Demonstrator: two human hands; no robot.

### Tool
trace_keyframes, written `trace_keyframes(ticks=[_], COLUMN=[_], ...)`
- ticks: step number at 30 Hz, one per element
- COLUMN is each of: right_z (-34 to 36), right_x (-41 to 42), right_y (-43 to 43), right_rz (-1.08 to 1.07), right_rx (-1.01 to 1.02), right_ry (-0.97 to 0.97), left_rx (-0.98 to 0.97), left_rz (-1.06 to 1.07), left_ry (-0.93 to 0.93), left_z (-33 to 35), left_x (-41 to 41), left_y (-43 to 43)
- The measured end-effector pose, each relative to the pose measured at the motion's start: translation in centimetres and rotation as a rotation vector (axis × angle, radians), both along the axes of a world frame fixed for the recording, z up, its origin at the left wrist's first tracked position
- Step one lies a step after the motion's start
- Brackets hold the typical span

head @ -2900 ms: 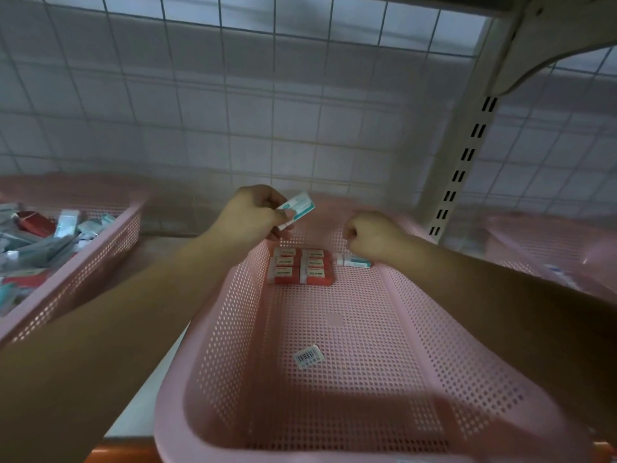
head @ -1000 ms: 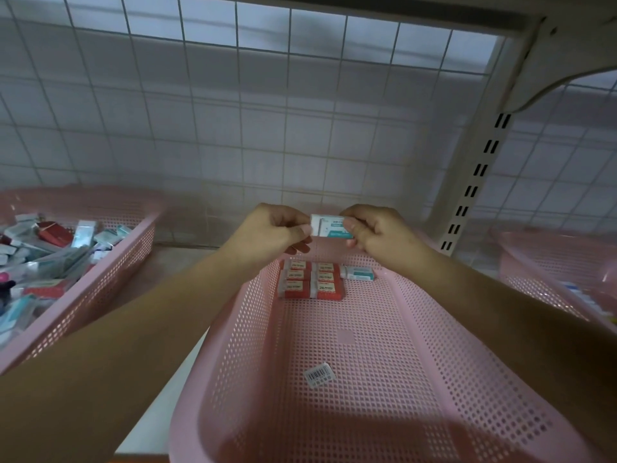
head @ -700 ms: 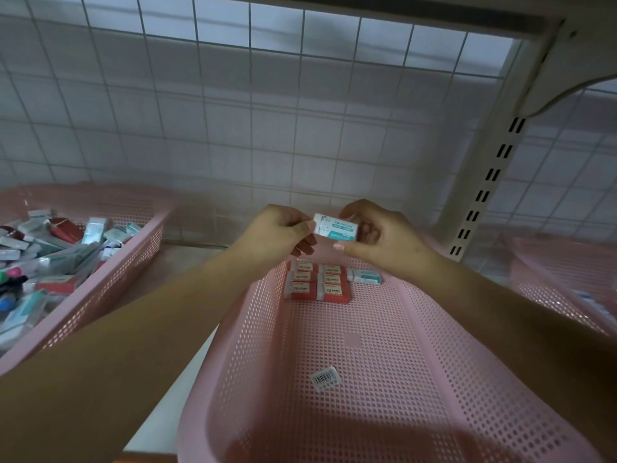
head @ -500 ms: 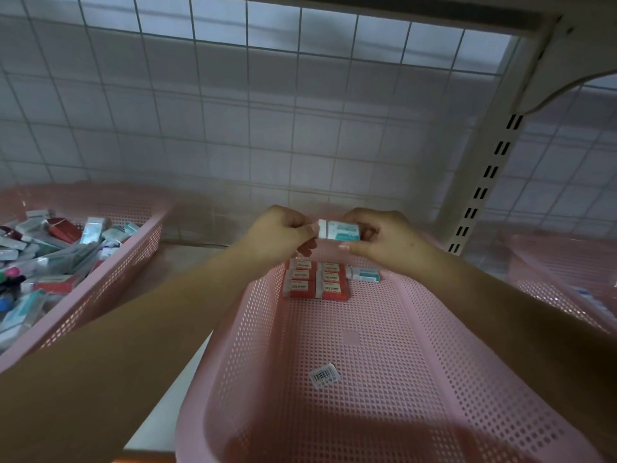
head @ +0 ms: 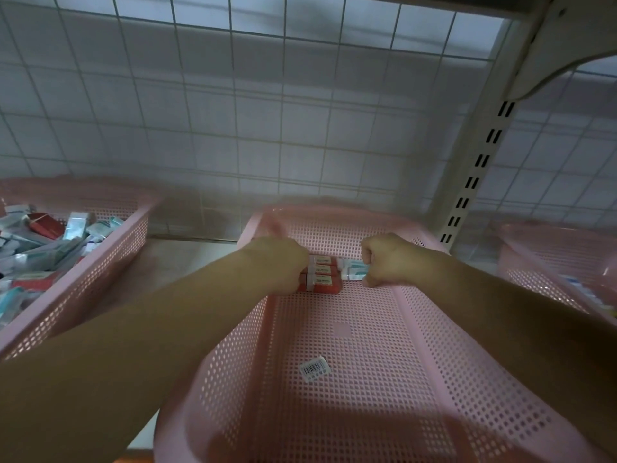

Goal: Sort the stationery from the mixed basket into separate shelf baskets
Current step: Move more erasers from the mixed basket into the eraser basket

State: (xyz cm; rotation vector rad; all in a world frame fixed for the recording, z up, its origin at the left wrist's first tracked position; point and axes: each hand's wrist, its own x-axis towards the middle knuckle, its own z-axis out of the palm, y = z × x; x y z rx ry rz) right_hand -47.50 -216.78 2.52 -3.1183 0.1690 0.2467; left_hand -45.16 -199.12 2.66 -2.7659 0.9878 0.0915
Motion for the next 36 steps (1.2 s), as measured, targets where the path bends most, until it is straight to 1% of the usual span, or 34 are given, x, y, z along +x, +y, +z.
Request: trace_keyframes(ticks=[6, 11, 13, 15, 18, 20, 21, 23, 25, 27, 30, 36], right_z=[-0.4, -0.4, -0.1, 0.4, 1.5, 2.6, 3.4, 5.1, 6.8, 7.7, 7.8, 6.7], right_x=[0.5, 0.4, 0.4, 0.2, 0.1, 0.6, 0.8, 1.2, 1.7, 2.3, 3.1, 4.8], right_y=[0.4, 0.5, 0.4, 0.4, 0.8, 1.6, 2.4, 4.7, 7.5, 10.9, 15.5, 25.2], right_rz=[0.060, 0.032, 0.010, 0.002, 0.049, 0.101, 0.118, 0.140, 0.163, 0.189, 0.275, 0.445], right_rx=[-0.078, -0.057, 0.001, 0.018, -0.058, -0.121, -0.137, -0.142, -0.104, -0.044, -0.002, -0.040], right_ry=[-0.039, 0.008, -0.011, -0.013, -0.014, -0.071, -0.105, -0.176, -0.256, -0.344, -0.414, -0.430], left_rx=[-0.013, -0.013, -0.010, -0.028, -0.118, -0.203, -0.228, -0.211, -0.133, -0.058, -0.004, -0.027], left_rz=[-0.019, -0.022, -0.026, -0.035, -0.051, -0.050, -0.054, -0.062, -0.053, -0.031, 0.045, 0.214], left_ry=[-0.007, -0.025, -0.081, -0.141, -0.251, -0.332, -0.371, -0.464, -0.548, -0.583, -0.570, -0.458], left_z=[-0.1, -0.1, 0.1, 0.3, 1.1, 2.3, 3.1, 4.5, 5.3, 5.7, 6.1, 5.3], left_x=[0.1, -0.1, -0.1, -0.1, 0.1, 0.3, 0.4, 0.7, 1.0, 1.3, 1.6, 2.0], left_y=[-0.1, 0.0, -0.1, -0.3, -0.2, 0.9, 1.9, 4.6, 7.9, 12.2, 17.8, 28.5])
